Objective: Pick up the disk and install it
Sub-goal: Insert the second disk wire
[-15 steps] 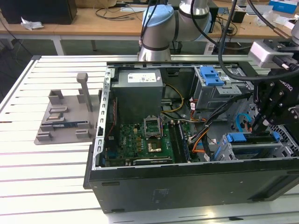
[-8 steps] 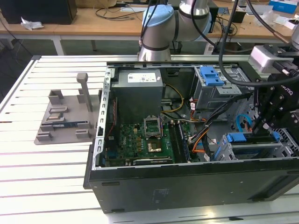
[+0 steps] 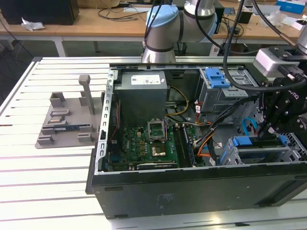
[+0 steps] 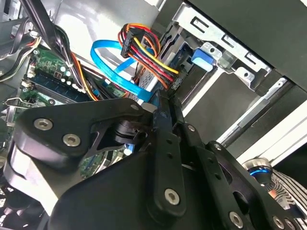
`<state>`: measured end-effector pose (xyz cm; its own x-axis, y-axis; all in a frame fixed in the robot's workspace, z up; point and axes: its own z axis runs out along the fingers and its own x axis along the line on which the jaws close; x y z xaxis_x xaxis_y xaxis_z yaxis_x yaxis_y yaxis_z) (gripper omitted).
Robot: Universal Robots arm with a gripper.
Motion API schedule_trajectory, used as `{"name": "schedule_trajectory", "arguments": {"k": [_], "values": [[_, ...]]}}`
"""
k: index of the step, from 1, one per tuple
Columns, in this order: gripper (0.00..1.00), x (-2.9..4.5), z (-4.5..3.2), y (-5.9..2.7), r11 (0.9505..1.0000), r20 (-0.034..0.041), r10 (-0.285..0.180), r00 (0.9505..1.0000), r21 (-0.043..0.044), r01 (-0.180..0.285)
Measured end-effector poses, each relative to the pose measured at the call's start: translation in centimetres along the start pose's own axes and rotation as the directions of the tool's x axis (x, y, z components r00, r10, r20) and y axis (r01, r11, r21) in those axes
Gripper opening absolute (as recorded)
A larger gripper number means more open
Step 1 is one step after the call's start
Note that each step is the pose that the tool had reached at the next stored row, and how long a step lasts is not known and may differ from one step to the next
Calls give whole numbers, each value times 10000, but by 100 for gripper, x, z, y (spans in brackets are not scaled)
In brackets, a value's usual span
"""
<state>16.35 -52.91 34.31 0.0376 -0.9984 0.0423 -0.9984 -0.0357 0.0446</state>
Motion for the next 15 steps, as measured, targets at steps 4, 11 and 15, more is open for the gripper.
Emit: {"name": "schedule_trajectory", "arguments": {"k": [4, 11, 15], "values": [[16, 5, -29, 0, 10000, 146, -4, 9999, 6, 4], [16, 88, -27, -72, 10000, 457, -22, 9990, -35, 23], [16, 94, -28, -67, 10000, 496, -31, 9988, -33, 33]]}}
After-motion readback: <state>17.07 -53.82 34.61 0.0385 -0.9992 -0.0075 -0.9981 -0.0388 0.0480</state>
